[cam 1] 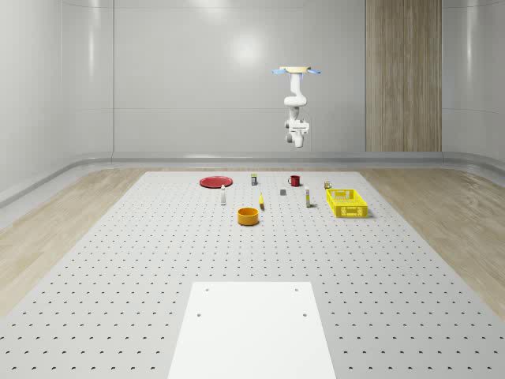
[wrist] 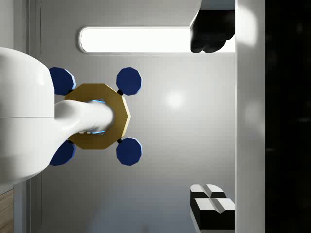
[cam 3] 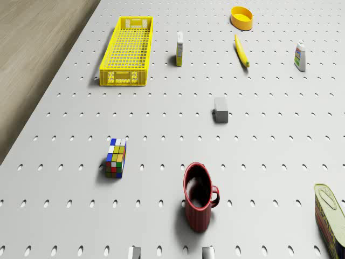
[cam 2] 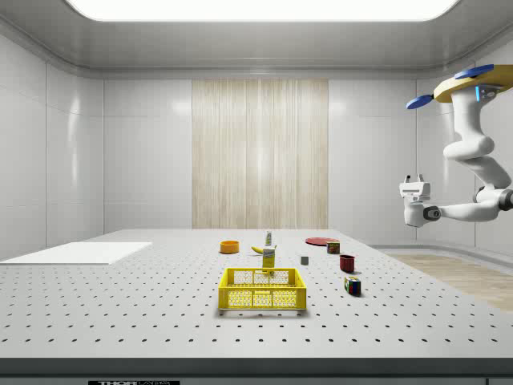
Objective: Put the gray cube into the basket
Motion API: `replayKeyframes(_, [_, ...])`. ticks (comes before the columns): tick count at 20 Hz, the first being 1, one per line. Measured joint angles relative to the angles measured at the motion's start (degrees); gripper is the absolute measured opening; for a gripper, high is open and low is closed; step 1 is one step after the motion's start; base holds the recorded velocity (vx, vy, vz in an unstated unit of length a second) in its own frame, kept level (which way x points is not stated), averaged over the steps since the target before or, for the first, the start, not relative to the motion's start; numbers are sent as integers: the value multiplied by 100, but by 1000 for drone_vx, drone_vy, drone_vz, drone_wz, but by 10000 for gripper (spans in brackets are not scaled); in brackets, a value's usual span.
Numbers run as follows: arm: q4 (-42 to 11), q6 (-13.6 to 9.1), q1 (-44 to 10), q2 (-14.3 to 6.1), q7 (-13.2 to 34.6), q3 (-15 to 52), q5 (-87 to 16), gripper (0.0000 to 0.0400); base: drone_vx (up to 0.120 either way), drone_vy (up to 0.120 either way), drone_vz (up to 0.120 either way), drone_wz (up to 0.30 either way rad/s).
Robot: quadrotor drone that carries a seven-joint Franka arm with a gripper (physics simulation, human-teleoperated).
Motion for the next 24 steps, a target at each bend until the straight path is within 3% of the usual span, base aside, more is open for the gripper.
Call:
replayKeyframes(6, [733,-561,-16,145,-9,8,6,400,0,0,0,0])
replayKeyframes(11, [1273,-883,-24,340,-12,14,9,400,0,-24,0,0])
replayKeyframes(19, [1641,-1078,-34,478,-16,19,13,400,5,-120,0,0])
replayKeyframes(24, [1689,-1093,-38,489,-18,22,14,400,120,-120,0,0])
